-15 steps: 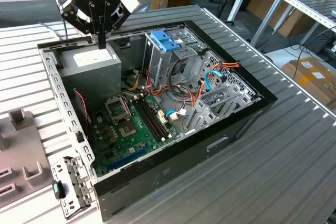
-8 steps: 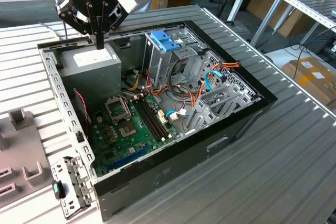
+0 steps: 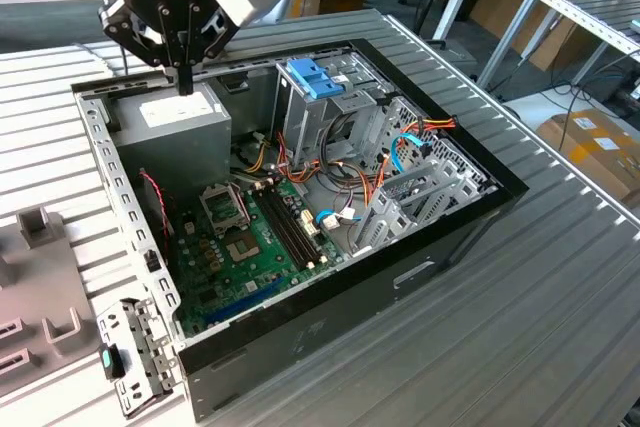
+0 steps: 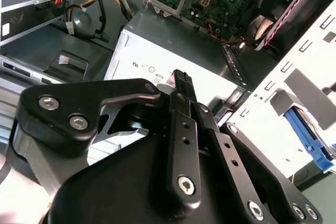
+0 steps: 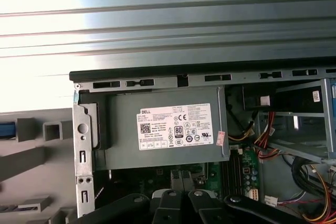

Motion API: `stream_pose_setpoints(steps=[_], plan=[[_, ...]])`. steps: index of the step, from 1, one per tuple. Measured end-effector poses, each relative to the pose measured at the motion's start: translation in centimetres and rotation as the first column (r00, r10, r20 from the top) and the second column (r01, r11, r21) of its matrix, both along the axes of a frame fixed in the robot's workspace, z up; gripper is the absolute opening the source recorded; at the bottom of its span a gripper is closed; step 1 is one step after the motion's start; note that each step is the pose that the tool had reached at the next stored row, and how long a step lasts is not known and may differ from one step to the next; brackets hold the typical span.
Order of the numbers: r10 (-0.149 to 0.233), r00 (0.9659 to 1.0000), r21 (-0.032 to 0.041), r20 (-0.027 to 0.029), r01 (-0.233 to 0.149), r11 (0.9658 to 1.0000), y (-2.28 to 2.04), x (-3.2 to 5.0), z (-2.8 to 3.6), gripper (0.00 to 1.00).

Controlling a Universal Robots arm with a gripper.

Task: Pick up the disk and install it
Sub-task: 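Reach for the disk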

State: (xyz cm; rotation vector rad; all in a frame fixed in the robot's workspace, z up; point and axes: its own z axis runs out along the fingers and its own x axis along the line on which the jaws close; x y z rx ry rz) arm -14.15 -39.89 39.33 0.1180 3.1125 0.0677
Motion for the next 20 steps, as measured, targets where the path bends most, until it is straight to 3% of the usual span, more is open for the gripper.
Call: stream_pose_setpoints(steps=[20], plan=[[0.0, 1.0, 0.0, 0.0, 0.0, 1.0, 0.0, -1.05, -0.01, 0.11]])
